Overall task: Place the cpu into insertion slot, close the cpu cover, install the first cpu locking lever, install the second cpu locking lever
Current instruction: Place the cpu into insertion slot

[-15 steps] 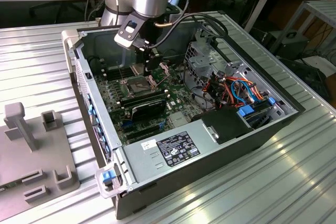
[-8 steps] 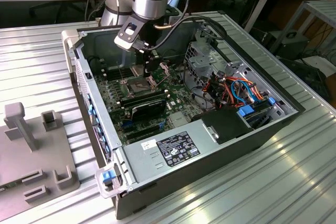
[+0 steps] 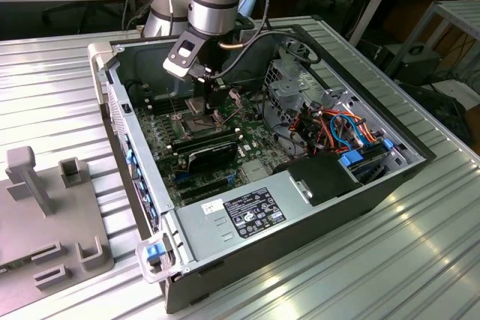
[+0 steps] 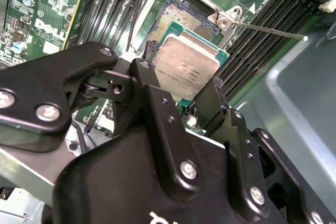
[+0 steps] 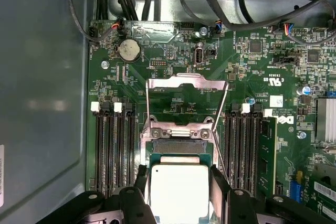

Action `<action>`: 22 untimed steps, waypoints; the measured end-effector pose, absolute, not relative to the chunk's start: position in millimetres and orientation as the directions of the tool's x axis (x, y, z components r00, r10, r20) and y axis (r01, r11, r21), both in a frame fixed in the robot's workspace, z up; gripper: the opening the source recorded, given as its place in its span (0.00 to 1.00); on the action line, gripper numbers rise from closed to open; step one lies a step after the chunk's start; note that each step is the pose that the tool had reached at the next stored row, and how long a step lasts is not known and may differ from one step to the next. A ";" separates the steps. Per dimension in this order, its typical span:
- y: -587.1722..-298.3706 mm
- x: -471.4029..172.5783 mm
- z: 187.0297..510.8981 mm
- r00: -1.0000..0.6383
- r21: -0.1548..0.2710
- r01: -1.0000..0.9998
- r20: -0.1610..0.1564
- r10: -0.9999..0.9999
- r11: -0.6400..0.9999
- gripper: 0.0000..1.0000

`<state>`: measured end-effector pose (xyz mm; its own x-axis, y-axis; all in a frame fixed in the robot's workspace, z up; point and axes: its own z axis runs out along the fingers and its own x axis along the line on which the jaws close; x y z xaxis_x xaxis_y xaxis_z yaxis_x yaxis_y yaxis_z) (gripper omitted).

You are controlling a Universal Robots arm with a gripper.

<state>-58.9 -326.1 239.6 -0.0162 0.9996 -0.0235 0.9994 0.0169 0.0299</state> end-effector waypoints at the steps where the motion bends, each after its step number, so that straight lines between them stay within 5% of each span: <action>1: -326.1 -58.9 238.6 -0.016 0.030 0.999 -0.023 1.000 0.017 0.55; 22: -326.1 -58.9 232.8 -0.016 0.030 0.999 -0.023 1.000 0.017 0.55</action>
